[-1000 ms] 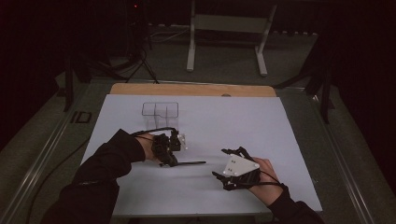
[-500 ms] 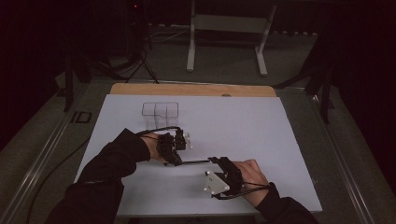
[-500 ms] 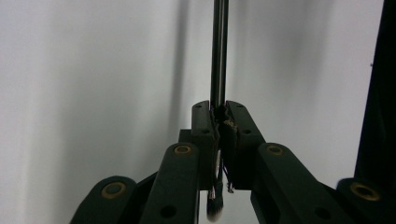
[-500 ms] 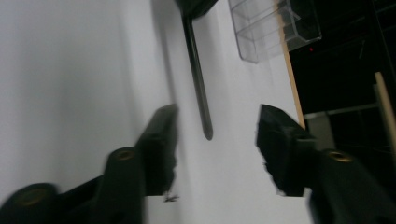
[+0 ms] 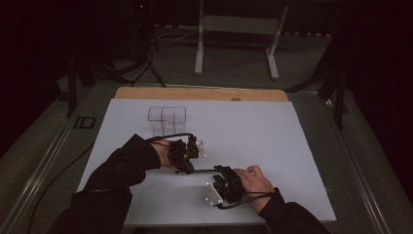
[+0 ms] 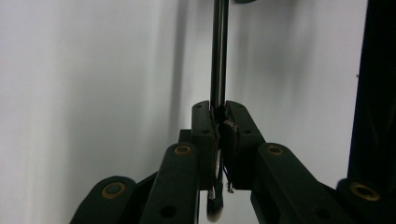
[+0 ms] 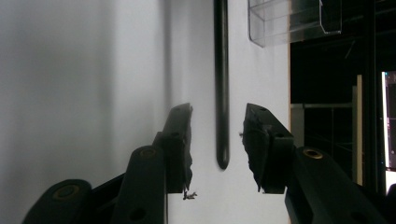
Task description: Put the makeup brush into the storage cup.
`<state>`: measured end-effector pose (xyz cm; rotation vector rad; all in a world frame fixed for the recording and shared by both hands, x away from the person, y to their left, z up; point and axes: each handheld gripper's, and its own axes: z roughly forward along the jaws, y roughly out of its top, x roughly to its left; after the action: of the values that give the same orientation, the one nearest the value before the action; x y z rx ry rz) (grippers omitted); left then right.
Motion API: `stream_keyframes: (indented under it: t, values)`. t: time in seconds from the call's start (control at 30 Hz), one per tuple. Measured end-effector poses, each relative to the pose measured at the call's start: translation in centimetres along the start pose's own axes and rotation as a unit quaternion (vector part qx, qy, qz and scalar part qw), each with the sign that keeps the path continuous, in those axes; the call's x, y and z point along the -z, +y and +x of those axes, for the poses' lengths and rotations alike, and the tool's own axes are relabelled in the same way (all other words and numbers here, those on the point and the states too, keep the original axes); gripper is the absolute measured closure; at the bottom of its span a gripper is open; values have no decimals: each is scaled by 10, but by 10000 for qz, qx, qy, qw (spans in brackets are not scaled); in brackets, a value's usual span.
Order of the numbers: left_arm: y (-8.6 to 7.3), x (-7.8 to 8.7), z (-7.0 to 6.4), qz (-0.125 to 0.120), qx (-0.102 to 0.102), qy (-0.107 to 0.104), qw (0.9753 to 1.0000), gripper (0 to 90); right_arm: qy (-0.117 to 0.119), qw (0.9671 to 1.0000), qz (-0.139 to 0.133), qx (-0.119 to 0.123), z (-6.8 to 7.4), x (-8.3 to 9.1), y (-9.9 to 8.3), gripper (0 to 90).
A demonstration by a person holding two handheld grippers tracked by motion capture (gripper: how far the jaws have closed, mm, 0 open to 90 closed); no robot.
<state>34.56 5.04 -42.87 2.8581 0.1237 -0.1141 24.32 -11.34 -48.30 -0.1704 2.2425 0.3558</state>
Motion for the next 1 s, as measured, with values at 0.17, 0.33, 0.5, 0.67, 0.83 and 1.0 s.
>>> stream_keyframes:
  t: [0.17, 0.33, 0.5, 0.67, 0.83, 1.0]
  values:
    - [0, -3, 1, 121, -11, 53, 9999, 848, -19, 9999, 115, 93, 1, -6, 4, 709]
    - [0, -3, 0, 124, -28, 63, 9999, 847, -14, 9994, 253, 246, 1, -9, 3, 813]
    - [1, -3, -1, 113, -96, 137, 9998, 846, -7, 9993, 313, 222, 0, -8, 4, 840]
    - [-2, 1, -2, -292, -183, 304, 9989, 709, 37, 9992, 321, 218, -3, -7, 2, 844]
    - [-3, 11, -2, -586, -65, 425, 9974, 503, 107, 9991, 400, 80, -4, -8, -1, 845]
    - [-11, 25, -1, -969, -7, 323, 9948, 290, 170, 9990, 404, -29, -6, -7, -4, 845]
